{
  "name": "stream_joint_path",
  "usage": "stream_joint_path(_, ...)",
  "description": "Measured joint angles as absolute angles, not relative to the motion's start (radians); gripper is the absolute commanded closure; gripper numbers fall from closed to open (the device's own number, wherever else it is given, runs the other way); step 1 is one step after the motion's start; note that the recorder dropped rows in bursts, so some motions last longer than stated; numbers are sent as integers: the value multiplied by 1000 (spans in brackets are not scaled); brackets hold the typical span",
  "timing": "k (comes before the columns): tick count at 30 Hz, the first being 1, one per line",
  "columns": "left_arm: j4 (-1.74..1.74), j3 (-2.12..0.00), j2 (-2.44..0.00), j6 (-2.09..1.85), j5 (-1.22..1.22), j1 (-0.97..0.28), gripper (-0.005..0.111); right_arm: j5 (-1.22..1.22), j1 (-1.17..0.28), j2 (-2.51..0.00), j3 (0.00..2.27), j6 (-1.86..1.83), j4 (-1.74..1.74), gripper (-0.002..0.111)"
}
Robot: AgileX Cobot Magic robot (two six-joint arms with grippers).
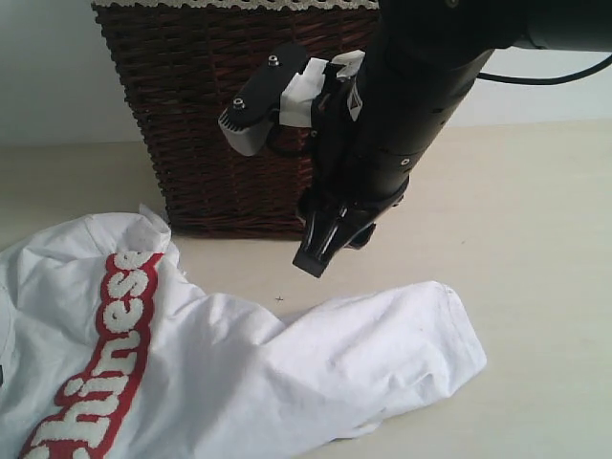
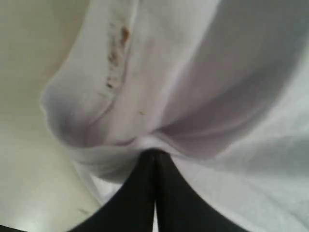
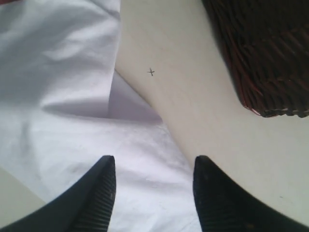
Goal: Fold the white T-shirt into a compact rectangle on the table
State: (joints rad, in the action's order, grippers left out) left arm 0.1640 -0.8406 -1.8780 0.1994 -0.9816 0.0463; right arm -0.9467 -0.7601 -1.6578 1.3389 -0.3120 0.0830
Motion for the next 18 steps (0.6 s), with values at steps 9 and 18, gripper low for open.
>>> stream_joint_path(9, 201, -999, -1936, 173, -937, 198, 107, -949, -760, -1658, 1339, -309, 92, 59)
stream_joint_path(18, -272, -1068, -1680, -180, -657, 222, 107, -1008, -675, -1686, 1330, 317, 678, 63)
